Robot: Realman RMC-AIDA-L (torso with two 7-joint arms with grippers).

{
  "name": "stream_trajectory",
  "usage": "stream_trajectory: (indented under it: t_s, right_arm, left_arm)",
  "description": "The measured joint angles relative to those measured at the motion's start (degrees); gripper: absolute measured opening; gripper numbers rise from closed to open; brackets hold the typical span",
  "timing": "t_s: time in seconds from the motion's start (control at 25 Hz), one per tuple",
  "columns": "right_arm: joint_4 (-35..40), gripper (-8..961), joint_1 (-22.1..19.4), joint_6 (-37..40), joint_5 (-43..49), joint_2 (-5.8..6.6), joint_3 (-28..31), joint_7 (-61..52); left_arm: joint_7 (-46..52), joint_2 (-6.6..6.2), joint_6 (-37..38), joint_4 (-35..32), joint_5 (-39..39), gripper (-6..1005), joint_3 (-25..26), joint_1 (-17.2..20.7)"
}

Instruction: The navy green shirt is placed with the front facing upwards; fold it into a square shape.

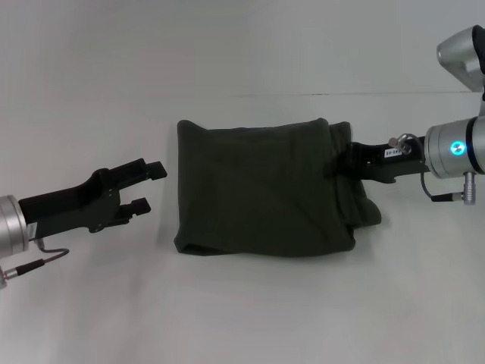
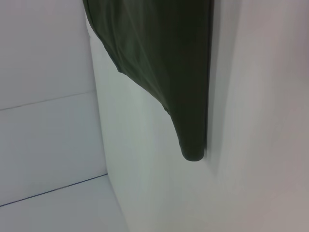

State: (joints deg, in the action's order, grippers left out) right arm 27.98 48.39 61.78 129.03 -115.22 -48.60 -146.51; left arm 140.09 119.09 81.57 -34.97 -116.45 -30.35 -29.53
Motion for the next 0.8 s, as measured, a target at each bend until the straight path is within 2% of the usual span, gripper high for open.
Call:
stream_trajectory:
  t_s: [0.68,0.8]
  right_arm:
    - [-0.39,133,-0.32,-0.29,0.06,0.09,0.36,0.0]
    - [-0.46,232,-0.32,-0.32,0.03,0.09,0.39,0.0]
  left_arm:
    - [0.0,0.09,-0.06,0.02,0.0,931,0.13,-0.07]
    - [0.0,0.09,-0.16,-0.05,0.0,931,0.12,0.01]
